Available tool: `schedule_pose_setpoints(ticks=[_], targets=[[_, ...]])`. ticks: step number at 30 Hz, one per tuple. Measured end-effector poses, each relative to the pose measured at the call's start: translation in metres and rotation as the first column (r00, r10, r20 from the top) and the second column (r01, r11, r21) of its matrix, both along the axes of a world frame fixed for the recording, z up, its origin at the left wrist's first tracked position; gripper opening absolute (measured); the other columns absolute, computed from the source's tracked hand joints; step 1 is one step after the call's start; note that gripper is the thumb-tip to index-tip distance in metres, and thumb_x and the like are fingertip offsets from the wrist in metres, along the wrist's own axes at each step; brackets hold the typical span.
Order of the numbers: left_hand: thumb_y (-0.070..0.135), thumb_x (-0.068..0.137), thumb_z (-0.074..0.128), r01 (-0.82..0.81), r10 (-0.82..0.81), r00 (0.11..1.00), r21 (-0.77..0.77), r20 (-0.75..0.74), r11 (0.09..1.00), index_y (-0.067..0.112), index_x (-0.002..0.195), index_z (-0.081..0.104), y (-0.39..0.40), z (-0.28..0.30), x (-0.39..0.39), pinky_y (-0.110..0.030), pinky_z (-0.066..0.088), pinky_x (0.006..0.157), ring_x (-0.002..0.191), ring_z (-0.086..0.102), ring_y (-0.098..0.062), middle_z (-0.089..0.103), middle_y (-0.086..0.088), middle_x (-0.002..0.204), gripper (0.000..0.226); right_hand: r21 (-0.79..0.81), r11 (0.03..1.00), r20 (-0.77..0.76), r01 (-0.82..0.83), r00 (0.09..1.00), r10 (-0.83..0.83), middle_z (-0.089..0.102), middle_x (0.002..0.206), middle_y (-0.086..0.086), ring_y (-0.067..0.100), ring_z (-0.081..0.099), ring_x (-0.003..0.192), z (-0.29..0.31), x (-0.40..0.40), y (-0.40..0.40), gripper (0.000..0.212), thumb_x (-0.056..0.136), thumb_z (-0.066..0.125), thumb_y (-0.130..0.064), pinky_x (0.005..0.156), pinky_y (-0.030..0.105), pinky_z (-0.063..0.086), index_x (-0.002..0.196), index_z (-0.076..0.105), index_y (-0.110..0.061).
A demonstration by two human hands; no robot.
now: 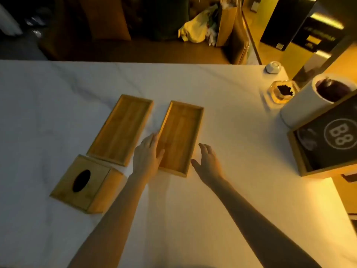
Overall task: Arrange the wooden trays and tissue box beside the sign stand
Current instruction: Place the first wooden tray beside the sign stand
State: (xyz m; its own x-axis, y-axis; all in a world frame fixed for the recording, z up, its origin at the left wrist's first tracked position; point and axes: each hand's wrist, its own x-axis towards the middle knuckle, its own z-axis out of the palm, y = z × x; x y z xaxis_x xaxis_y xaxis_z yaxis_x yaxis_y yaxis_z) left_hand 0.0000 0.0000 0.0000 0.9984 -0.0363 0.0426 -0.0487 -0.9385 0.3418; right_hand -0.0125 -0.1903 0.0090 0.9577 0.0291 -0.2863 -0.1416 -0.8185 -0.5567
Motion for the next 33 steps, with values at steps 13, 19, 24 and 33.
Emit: schedule_pose_setpoints(ticks=[13, 19, 24, 33], targets=[[0.007, 0.083, 0.053, -0.286, 0.253, 0.941, -0.13, -0.223, 0.949, -0.001, 0.106, 0.058, 0.008, -0.03, -0.002, -0.052, 0.044, 0.094, 0.116, 0.045, -0.042, 0.054, -0.027, 0.119, 0.025, -0.008, 1.0, -0.126, 0.018, 0.992, -0.019, 0.006, 0.157, 0.007, 0.029, -0.005, 0.143, -0.026, -0.009, 0.025, 0.067, 0.093, 0.041, -0.034, 0.116, 0.041, 0.0, 0.144, 0.003, -0.014], [-0.002, 0.081, 0.048, -0.36, 0.196, 0.907, -0.444, -0.374, 0.82, 0.005, 0.095, 0.067, 0.009, -0.008, -0.001, -0.036, 0.047, 0.067, 0.079, 0.06, -0.033, 0.064, -0.019, 0.082, 0.024, 0.134, 0.991, -0.197, 0.028, 0.98, -0.001, 0.046, 0.136, 0.013, 0.033, 0.037, 0.128, -0.009, -0.004, 0.003, 0.056, 0.084, 0.056, -0.019, 0.106, 0.046, 0.036, 0.136, 0.034, -0.014], [0.001, 0.085, 0.052, -0.503, 0.037, 0.812, -0.666, -0.583, 0.55, 0.007, 0.122, 0.05, 0.001, 0.018, -0.014, -0.027, 0.049, 0.076, 0.079, 0.058, -0.022, 0.062, -0.012, 0.093, 0.037, 0.418, 0.883, -0.32, 0.214, 0.944, -0.078, 0.059, 0.114, 0.01, 0.023, 0.058, 0.104, 0.02, -0.011, -0.02, 0.054, 0.088, 0.051, -0.005, 0.088, 0.033, 0.049, 0.137, 0.033, -0.016], [0.006, 0.086, 0.051, -0.465, -0.185, 0.808, -0.799, -0.56, 0.382, 0.004, 0.123, 0.047, -0.022, 0.05, -0.032, -0.038, 0.05, 0.094, 0.106, 0.06, -0.03, 0.063, -0.013, 0.113, 0.038, 0.432, 0.87, -0.311, 0.238, 0.945, -0.104, 0.058, 0.12, 0.012, 0.025, 0.055, 0.111, 0.063, -0.024, -0.063, 0.055, 0.085, 0.057, -0.002, 0.102, 0.046, 0.044, 0.135, 0.038, -0.013]])
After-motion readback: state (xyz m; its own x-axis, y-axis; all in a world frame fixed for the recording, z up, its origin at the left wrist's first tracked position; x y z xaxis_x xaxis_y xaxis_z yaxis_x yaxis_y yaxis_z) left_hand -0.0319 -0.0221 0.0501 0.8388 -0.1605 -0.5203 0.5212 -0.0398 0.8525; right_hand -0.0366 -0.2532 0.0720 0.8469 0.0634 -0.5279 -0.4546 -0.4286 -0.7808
